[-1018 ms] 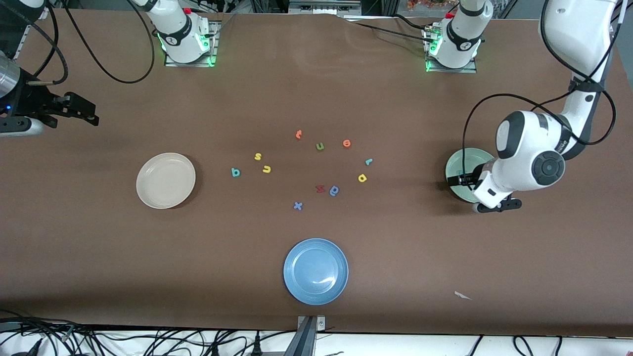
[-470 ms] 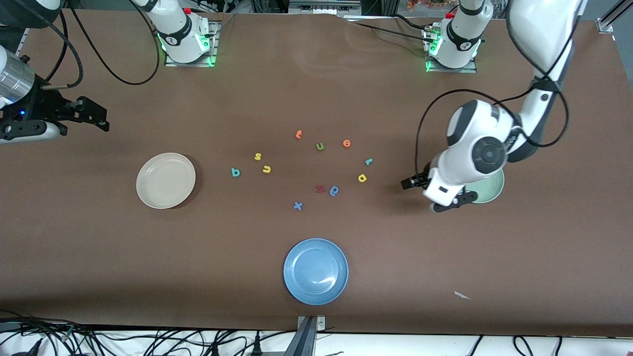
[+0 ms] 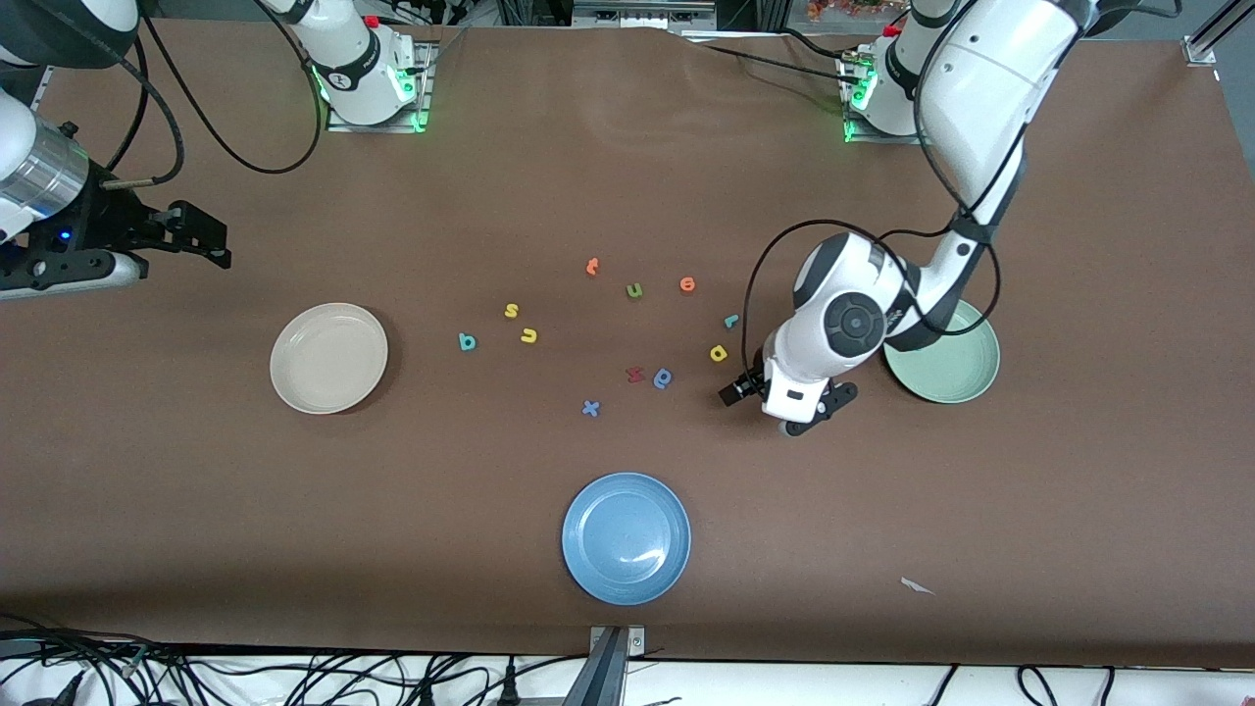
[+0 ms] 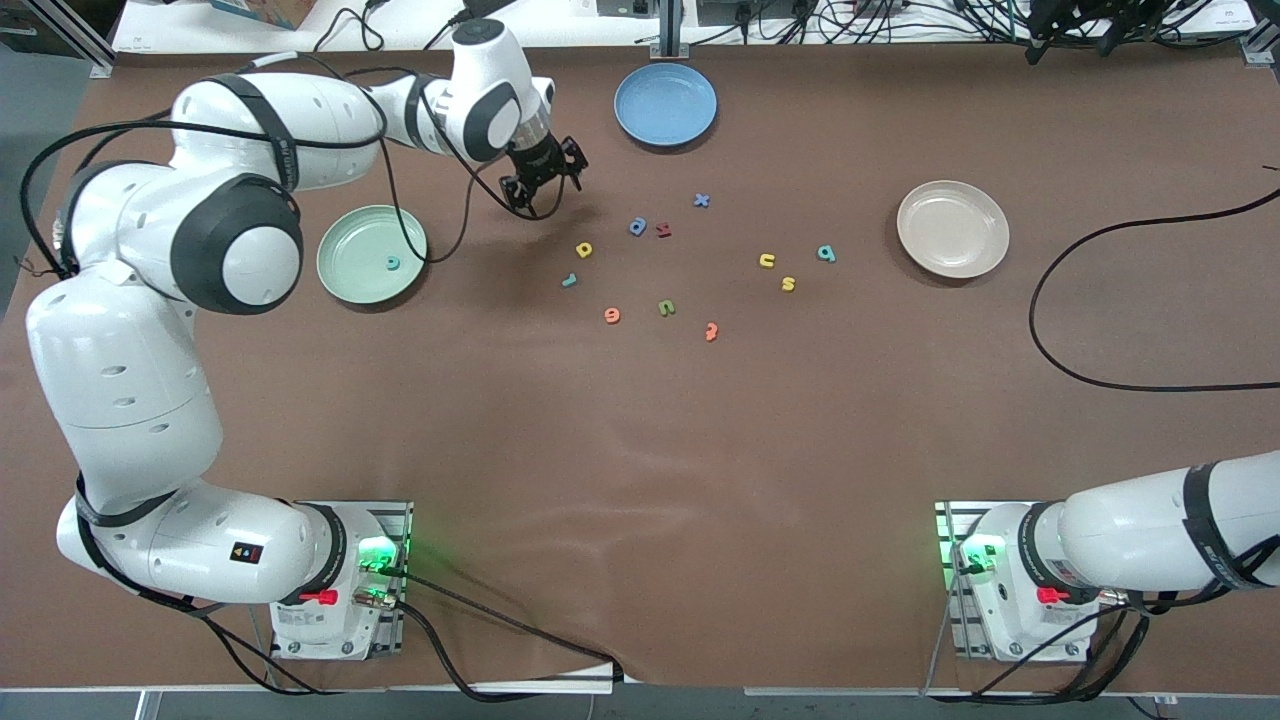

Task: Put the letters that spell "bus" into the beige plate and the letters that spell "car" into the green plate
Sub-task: 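Grasp the yellow letter with the left gripper while the right gripper advances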

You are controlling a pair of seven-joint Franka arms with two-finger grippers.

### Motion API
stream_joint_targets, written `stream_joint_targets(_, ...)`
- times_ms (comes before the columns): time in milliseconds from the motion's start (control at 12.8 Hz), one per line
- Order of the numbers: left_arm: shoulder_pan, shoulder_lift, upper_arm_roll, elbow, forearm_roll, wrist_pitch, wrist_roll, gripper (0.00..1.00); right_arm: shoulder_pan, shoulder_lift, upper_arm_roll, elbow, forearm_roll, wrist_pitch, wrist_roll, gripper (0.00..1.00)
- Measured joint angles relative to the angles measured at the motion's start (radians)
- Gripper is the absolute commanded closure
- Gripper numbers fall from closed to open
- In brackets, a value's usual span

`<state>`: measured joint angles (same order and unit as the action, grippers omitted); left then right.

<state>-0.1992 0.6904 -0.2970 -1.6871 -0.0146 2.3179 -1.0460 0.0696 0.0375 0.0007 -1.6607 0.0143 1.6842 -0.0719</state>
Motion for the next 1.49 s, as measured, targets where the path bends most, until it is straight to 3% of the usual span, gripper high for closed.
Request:
stream_joint_targets(313,-0.036,0.024,0.001,0.002,0.000,0.001,-0.113,0.01,0.025,0.055,0.000,0.000,-0.002,0.029,-0.003,0.00)
stream_joint_targets(470,-0.051,0.028,0.001,0.000,0.000,0.009,-0.139,0.11,0.044,0.101,0.000,0.000,-0.023,0.037,-0.003,0.00)
stream_joint_targets(940,-0.090,0.061,0.007,-0.023,0.016,0.030,-0.174,0.15,0.066,0.157,0.014,-0.002,-0.024,0.087,-0.003,0.00)
stream_joint_targets(1096,-0.094,0.062,0.003,-0.023,0.064,0.036,-0.214,0.28,0.066,0.157,0.015,-0.004,0.024,0.090,-0.002,0.00)
stream_joint_targets(1253,-0.096,0.060,0.002,-0.020,0.083,0.038,-0.237,0.29,0.066,0.157,0.032,-0.012,0.056,0.097,0.014,0.00)
stream_joint_targets(1488,-0.096,0.059,0.002,-0.020,0.083,0.038,-0.242,0.46,0.069,0.161,0.078,-0.061,0.059,0.170,0.036,0.00)
